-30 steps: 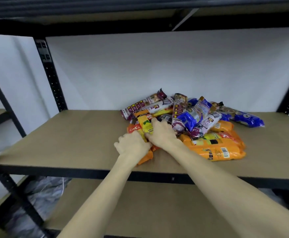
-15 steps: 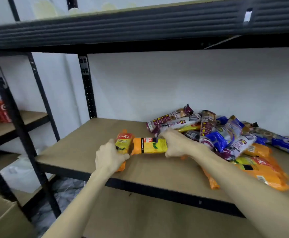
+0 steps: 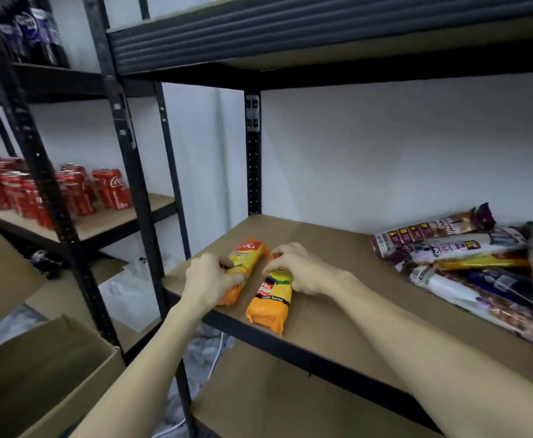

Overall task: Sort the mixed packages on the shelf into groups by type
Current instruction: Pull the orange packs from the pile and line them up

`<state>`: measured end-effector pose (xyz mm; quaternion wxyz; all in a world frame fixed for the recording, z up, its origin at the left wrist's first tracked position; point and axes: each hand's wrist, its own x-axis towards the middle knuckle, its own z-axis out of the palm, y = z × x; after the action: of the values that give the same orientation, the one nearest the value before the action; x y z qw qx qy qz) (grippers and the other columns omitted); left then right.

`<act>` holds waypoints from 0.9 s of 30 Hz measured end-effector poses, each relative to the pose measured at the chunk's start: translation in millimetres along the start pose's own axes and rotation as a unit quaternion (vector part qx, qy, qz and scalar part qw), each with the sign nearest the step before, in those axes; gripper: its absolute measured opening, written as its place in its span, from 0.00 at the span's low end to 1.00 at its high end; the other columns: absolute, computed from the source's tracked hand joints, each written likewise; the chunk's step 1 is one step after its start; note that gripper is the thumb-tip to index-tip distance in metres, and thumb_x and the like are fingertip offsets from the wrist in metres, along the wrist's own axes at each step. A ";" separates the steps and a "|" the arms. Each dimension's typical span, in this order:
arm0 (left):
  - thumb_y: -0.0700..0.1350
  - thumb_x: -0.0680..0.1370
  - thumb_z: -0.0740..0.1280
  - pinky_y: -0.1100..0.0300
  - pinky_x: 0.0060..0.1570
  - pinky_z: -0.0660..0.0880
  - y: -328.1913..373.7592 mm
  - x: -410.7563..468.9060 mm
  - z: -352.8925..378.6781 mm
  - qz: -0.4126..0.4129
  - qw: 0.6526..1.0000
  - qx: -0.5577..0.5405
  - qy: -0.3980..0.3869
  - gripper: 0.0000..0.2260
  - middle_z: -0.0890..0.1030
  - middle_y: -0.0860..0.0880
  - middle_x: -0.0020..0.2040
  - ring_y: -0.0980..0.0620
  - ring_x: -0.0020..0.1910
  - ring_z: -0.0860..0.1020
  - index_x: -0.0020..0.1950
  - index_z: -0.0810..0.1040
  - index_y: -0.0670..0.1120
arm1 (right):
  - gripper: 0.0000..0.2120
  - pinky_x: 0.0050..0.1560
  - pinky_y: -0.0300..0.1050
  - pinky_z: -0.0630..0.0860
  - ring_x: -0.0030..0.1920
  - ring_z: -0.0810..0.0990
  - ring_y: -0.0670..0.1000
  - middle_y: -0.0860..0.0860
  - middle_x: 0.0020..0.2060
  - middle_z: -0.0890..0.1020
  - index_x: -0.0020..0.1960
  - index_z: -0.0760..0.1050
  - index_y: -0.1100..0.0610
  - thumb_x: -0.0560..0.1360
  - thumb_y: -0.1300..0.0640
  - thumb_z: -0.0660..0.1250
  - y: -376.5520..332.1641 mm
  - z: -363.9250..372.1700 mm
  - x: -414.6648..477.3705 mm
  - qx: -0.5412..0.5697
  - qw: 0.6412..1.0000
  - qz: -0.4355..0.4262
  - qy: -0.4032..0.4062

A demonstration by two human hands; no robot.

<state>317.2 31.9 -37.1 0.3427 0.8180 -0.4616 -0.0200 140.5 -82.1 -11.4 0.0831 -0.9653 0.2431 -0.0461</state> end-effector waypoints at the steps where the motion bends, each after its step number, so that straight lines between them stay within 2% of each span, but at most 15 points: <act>1: 0.58 0.67 0.76 0.54 0.49 0.76 -4.0 3.6 -0.3 0.008 1.000 0.007 0.000 0.20 0.84 0.47 0.49 0.47 0.50 0.80 0.53 0.85 0.47 | 0.27 0.71 0.54 0.62 0.74 0.58 0.55 0.53 0.72 0.66 0.68 0.74 0.45 0.75 0.68 0.66 -1.4 4.6 7.8 0.002 1.000 0.001 0.008; 3: 0.60 0.68 0.76 0.53 0.49 0.78 -12.9 8.9 3.0 0.024 1.000 0.009 -0.009 0.21 0.85 0.49 0.50 0.49 0.49 0.81 0.53 0.85 0.47 | 0.29 0.71 0.52 0.61 0.74 0.59 0.56 0.53 0.74 0.65 0.72 0.71 0.45 0.76 0.68 0.65 -2.7 14.7 20.8 -0.005 1.000 0.008 0.017; 5: 0.63 0.69 0.74 0.53 0.47 0.79 -20.1 10.6 7.4 0.034 0.999 -0.001 -0.015 0.23 0.85 0.50 0.48 0.51 0.46 0.81 0.53 0.85 0.47 | 0.31 0.74 0.53 0.57 0.76 0.56 0.58 0.54 0.77 0.60 0.76 0.65 0.45 0.77 0.67 0.64 -2.2 24.5 29.4 -0.015 1.000 0.019 0.017; 7: 0.65 0.69 0.71 0.53 0.48 0.79 -24.7 12.1 9.5 0.041 0.999 -0.003 -0.011 0.25 0.85 0.50 0.49 0.51 0.47 0.81 0.55 0.85 0.47 | 0.33 0.76 0.53 0.52 0.78 0.52 0.58 0.54 0.79 0.55 0.78 0.58 0.45 0.78 0.66 0.63 -1.7 29.7 32.0 -0.010 0.999 0.027 0.023; 9: 0.64 0.71 0.71 0.53 0.50 0.79 -22.0 11.3 6.7 0.041 0.999 0.007 -0.021 0.24 0.85 0.49 0.53 0.50 0.50 0.81 0.58 0.84 0.47 | 0.39 0.76 0.53 0.49 0.79 0.47 0.57 0.54 0.80 0.50 0.80 0.50 0.45 0.78 0.69 0.62 -1.6 30.7 25.2 0.004 0.999 0.044 0.028; 11: 0.62 0.75 0.67 0.51 0.50 0.79 -12.2 8.4 2.0 0.060 0.998 0.034 -0.014 0.22 0.84 0.48 0.55 0.48 0.52 0.81 0.60 0.82 0.48 | 0.44 0.76 0.51 0.47 0.79 0.44 0.56 0.55 0.80 0.47 0.80 0.46 0.45 0.75 0.73 0.61 0.0 24.0 10.8 0.008 0.997 0.059 0.040; 15: 0.57 0.79 0.62 0.46 0.51 0.78 43.0 -8.1 -2.9 0.167 0.982 0.036 0.078 0.17 0.82 0.47 0.57 0.43 0.55 0.79 0.58 0.82 0.48 | 0.42 0.77 0.48 0.49 0.79 0.49 0.55 0.55 0.80 0.52 0.80 0.54 0.47 0.72 0.74 0.59 13.4 -4.1 -46.2 0.022 0.991 0.103 0.081; 18: 0.53 0.79 0.65 0.44 0.55 0.75 121.8 -39.3 14.8 0.246 0.966 0.002 0.084 0.15 0.81 0.45 0.61 0.39 0.59 0.76 0.58 0.82 0.46 | 0.34 0.73 0.46 0.59 0.75 0.62 0.56 0.56 0.75 0.65 0.76 0.65 0.51 0.72 0.70 0.60 37.9 -27.0 -124.8 0.022 0.980 0.144 0.134; 20: 0.52 0.77 0.66 0.45 0.54 0.75 176.1 -73.6 37.5 0.306 0.951 -0.028 0.043 0.13 0.82 0.47 0.58 0.40 0.58 0.76 0.57 0.83 0.48 | 0.27 0.66 0.48 0.70 0.67 0.73 0.58 0.56 0.67 0.75 0.71 0.72 0.53 0.73 0.67 0.60 57.4 -42.6 -191.6 0.007 0.966 0.185 0.182; 22: 0.53 0.76 0.66 0.46 0.51 0.75 223.1 -113.3 66.1 0.364 0.929 -0.058 -0.018 0.12 0.83 0.49 0.54 0.42 0.55 0.77 0.55 0.82 0.50 | 0.22 0.55 0.53 0.77 0.58 0.79 0.59 0.57 0.57 0.82 0.63 0.78 0.55 0.71 0.64 0.60 78.7 -53.5 -263.7 -0.027 0.945 0.229 0.231; 25: 0.57 0.76 0.66 0.47 0.52 0.76 277.4 -169.8 111.9 0.425 0.893 -0.083 -0.127 0.15 0.81 0.52 0.56 0.46 0.59 0.76 0.58 0.80 0.52 | 0.10 0.43 0.56 0.77 0.48 0.80 0.62 0.58 0.46 0.82 0.51 0.78 0.56 0.72 0.62 0.61 110.2 -56.1 -364.7 -0.097 0.909 0.314 0.258; 27: 0.61 0.77 0.65 0.49 0.58 0.74 303.4 -201.2 138.1 0.457 0.871 -0.060 -0.173 0.21 0.78 0.52 0.62 0.48 0.63 0.73 0.65 0.78 0.53 | 0.09 0.42 0.55 0.77 0.47 0.80 0.62 0.57 0.45 0.81 0.50 0.76 0.55 0.73 0.60 0.60 126.9 -53.1 -414.2 -0.106 0.886 0.368 0.262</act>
<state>-71.3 8.9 -24.0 0.2764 0.4774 -0.8336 -0.0298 -288.5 -1.9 -2.7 -0.0751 -0.7623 0.5976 -0.2370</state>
